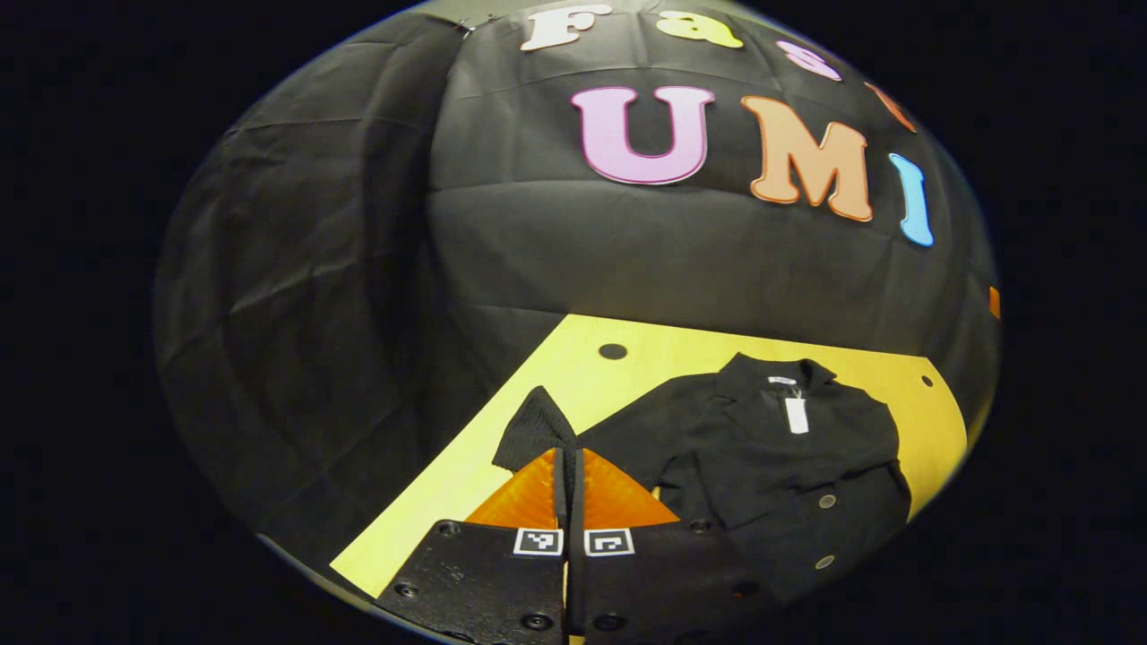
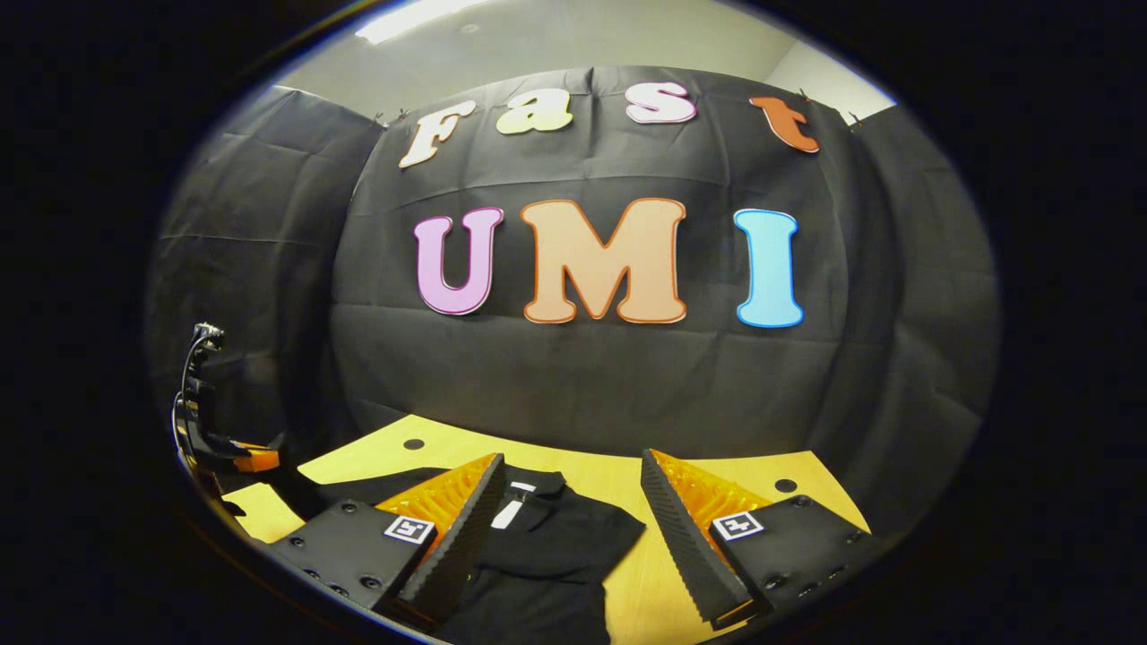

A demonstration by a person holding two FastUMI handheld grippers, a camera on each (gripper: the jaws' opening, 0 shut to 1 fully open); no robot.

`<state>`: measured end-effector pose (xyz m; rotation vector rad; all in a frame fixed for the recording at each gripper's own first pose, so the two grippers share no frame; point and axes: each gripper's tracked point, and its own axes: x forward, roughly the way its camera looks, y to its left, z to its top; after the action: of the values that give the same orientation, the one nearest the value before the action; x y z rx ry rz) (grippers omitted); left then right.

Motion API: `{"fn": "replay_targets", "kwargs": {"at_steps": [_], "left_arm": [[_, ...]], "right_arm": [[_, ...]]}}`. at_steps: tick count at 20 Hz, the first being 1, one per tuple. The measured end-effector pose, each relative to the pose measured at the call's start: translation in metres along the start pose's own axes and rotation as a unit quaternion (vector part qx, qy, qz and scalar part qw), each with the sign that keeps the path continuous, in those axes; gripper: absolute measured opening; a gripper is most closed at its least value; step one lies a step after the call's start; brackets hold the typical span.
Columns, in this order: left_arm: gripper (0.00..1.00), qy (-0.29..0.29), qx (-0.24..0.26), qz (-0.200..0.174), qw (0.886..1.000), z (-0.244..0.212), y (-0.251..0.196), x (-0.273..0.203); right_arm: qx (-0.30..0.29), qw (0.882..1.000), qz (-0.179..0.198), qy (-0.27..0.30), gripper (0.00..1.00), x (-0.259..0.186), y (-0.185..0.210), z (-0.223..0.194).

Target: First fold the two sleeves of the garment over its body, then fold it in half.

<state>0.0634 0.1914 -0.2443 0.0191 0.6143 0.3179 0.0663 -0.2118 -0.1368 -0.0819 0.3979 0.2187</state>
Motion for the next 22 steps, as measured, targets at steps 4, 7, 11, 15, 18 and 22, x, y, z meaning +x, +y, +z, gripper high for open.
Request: {"fn": "replay_targets", "kwargs": {"at_steps": [4,7,11,15,18,22], "left_arm": [[0.0,-0.006,0.024,-0.03,0.999,0.017,-0.049,0.009],[0.0,-0.013,0.045,-0.053,0.997,0.027,-0.086,0.014],[0.0,-0.018,0.065,-0.087,0.994,0.037,-0.141,0.022],[0.0,-0.019,0.088,-0.117,0.989,0.039,-0.192,0.029],[0.0,-0.019,0.108,-0.14,0.984,0.037,-0.23,0.033],[0.0,-0.013,0.129,-0.172,0.977,0.028,-0.281,0.034]], "right_arm": [[0.019,1.0,-0.019,0.0,0.96,-0.011,-0.035,-0.005],[0.032,0.999,-0.034,0.001,0.96,-0.019,-0.06,-0.011],[0.046,0.997,-0.056,0.006,0.97,-0.029,-0.092,-0.021],[0.056,0.995,-0.08,0.005,0.97,-0.041,-0.122,-0.025],[0.065,0.993,-0.095,0.009,0.96,-0.052,-0.143,-0.034],[0.07,0.991,-0.112,0.016,0.96,-0.059,-0.168,-0.043]]}}
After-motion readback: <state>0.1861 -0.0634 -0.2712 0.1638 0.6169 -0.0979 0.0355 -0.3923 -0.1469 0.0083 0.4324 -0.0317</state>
